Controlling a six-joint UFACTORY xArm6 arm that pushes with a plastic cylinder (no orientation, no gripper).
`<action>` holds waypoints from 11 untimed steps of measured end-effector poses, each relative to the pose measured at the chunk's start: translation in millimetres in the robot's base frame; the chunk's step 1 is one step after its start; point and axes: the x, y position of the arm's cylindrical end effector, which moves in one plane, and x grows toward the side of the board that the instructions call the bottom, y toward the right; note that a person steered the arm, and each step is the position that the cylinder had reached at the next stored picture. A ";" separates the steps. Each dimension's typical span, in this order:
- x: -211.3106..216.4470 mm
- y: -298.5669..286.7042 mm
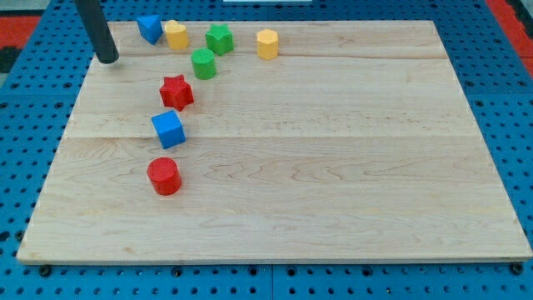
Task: Push the green circle towards the bottom center
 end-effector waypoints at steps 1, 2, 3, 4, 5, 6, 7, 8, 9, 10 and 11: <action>-7.7 -45.3; -47.7 -37.3; -98.8 -11.9; -99.8 -2.8; -88.1 73.2; -30.4 93.1; -21.0 125.8; 10.9 194.5; 66.9 239.6; 145.3 253.0; 224.5 243.1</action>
